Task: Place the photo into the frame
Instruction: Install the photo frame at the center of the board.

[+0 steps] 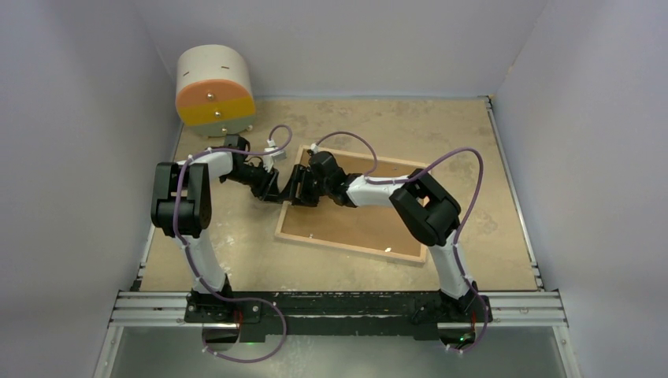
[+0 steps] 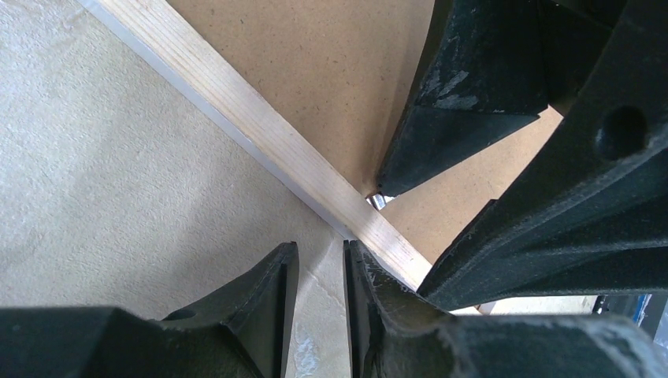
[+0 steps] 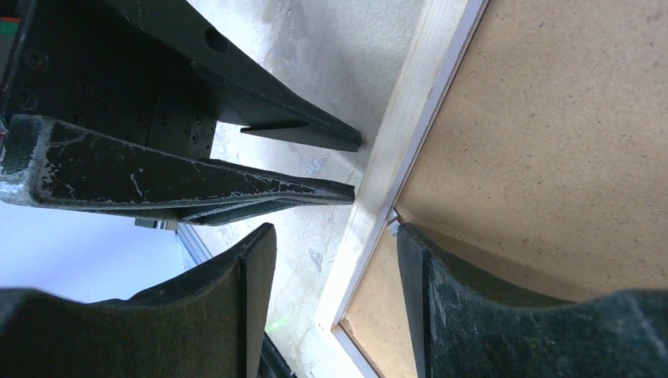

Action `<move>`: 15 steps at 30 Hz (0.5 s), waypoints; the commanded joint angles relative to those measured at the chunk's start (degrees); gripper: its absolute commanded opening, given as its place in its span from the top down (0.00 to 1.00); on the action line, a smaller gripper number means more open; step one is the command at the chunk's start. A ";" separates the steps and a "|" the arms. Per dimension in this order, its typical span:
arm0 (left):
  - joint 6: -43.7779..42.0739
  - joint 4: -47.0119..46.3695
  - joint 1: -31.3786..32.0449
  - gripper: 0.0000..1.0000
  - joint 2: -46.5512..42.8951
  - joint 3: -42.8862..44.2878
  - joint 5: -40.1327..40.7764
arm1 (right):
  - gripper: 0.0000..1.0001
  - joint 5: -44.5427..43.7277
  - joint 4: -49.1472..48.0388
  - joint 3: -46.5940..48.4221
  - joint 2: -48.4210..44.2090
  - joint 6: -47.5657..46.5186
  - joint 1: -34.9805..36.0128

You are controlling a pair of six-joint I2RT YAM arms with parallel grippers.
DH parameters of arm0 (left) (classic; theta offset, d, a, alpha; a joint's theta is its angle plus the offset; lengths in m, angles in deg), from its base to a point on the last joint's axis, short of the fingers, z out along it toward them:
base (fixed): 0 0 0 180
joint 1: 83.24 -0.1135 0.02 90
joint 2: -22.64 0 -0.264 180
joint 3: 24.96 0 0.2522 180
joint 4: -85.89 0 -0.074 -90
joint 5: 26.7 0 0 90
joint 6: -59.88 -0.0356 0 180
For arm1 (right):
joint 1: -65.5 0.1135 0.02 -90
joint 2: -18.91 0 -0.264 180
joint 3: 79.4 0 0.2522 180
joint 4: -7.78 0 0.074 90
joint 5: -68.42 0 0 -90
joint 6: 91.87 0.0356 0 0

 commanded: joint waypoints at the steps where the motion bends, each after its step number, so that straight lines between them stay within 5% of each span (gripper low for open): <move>1: -0.56 -0.06 1.03 0.69 -0.02 -1.70 2.79 | 0.40 1.76 0.94 1.42 0.70 -0.34 0.20; 15: -1.03 0.55 1.03 0.70 -0.52 -1.61 2.64 | 0.40 5.17 4.44 4.91 0.48 -2.29 -0.61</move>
